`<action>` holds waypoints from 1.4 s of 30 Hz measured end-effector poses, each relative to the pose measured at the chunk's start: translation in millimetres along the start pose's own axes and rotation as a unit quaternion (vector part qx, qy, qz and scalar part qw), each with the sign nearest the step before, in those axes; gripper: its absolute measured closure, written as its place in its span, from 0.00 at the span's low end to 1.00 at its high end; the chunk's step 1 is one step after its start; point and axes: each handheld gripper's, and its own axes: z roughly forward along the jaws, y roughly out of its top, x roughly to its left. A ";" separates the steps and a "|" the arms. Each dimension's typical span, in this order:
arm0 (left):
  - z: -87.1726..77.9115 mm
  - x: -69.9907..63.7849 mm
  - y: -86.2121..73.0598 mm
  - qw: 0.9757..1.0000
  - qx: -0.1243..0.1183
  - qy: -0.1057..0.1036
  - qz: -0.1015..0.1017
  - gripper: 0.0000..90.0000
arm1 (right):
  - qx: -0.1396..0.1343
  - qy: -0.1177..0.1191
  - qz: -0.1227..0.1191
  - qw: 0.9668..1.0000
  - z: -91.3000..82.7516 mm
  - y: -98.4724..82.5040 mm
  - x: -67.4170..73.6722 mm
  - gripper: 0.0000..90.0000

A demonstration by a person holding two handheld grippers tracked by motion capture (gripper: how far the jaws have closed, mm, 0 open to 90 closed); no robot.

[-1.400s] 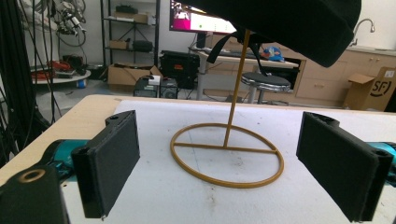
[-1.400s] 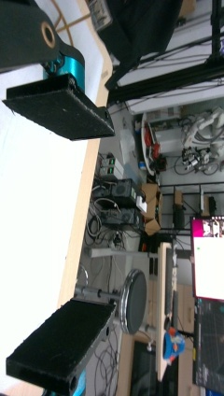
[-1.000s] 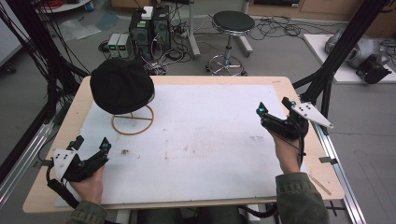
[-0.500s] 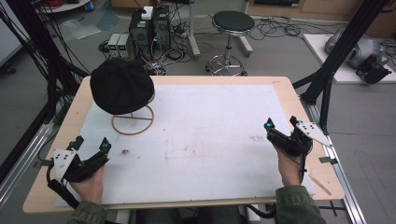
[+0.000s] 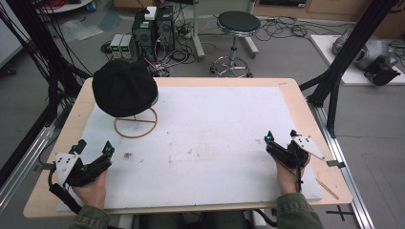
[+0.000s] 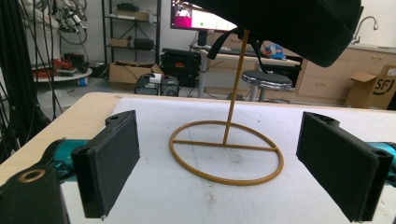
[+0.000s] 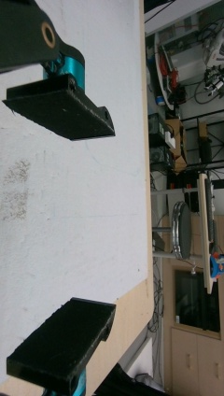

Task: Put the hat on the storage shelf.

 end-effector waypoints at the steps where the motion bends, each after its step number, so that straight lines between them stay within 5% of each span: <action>1: 0.0 0.1 0.0 1.000 0.000 0.000 0.000 0.15 | -0.002 0.001 -0.002 1.000 -0.8 0.5 0.1 0.14; 42: -0.6 2.6 -0.2 1.000 0.003 0.000 -0.006 0.15 | 0.010 0.009 0.004 1.000 -0.2 -6.1 -3.5 0.14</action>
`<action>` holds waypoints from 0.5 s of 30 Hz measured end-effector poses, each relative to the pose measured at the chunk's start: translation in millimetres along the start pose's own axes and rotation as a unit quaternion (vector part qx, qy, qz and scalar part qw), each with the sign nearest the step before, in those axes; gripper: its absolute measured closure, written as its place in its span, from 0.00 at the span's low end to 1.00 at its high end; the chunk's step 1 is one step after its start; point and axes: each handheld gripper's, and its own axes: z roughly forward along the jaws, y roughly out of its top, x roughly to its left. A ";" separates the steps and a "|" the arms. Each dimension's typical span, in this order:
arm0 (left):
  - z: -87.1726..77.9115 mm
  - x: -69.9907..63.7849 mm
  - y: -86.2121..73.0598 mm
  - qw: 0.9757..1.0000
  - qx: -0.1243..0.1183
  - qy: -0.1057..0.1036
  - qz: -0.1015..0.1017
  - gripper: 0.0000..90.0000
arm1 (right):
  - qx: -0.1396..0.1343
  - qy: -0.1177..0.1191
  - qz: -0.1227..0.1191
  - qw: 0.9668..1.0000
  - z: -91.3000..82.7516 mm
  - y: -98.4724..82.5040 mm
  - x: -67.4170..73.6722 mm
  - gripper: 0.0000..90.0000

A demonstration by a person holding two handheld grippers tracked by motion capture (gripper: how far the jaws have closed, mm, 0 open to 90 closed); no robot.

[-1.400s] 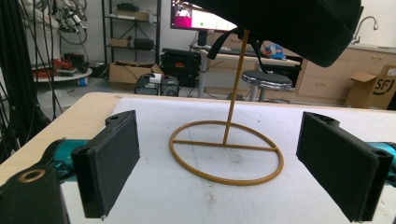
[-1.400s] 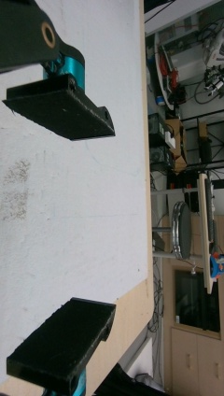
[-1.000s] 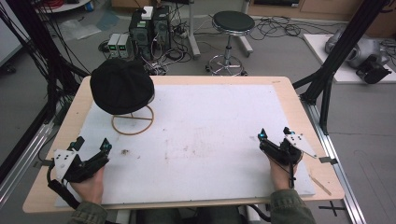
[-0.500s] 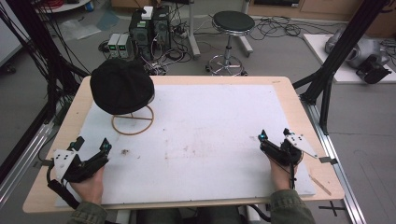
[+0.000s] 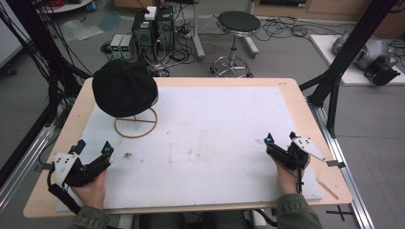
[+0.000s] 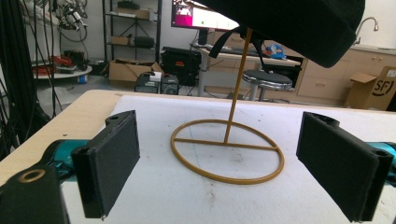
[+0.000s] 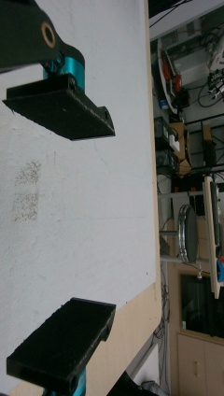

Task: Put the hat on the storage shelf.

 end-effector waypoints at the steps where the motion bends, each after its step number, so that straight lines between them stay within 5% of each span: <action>1: 0.0 0.0 0.0 1.000 -0.001 0.001 -0.001 0.15 | 0.001 0.001 0.003 1.000 -0.2 0.0 0.5 0.14; 15: -0.8 0.5 -0.1 1.000 0.000 0.001 -0.002 0.15 | 0.003 0.007 0.003 1.000 0.8 -0.6 0.5 0.14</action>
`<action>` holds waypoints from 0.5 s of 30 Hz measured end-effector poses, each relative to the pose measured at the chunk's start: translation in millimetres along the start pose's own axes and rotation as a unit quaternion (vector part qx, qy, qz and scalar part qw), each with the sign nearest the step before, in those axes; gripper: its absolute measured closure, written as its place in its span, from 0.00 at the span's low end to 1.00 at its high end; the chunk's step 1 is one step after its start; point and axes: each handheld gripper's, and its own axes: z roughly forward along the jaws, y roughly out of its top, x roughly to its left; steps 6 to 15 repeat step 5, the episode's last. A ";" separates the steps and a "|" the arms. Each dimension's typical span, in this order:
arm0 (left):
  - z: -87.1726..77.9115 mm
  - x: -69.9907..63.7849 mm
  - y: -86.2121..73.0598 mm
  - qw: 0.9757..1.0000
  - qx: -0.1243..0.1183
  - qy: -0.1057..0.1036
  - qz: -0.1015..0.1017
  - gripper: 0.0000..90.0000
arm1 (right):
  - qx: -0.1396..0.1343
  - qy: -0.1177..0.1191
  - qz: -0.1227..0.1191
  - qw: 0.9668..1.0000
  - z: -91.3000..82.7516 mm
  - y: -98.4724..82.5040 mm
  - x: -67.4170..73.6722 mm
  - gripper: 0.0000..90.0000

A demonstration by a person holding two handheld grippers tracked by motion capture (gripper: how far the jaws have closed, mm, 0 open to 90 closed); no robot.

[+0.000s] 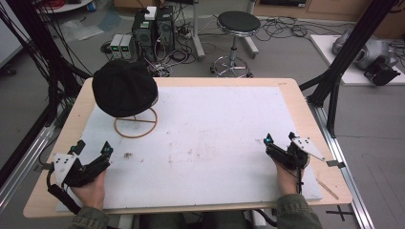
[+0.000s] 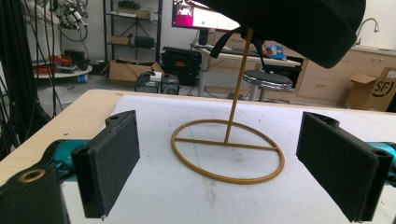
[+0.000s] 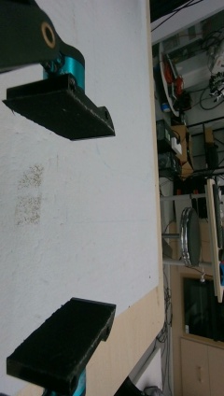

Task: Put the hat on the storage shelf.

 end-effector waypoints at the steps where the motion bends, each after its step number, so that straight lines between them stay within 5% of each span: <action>1: 0.0 0.0 0.0 1.000 0.000 0.000 0.000 0.15 | 0.002 0.001 0.001 1.000 -0.1 0.0 0.2 0.14; 15: 0.3 0.1 -0.1 1.000 0.001 0.000 0.001 0.15 | 0.005 0.001 0.003 1.000 0.5 -0.5 0.5 0.14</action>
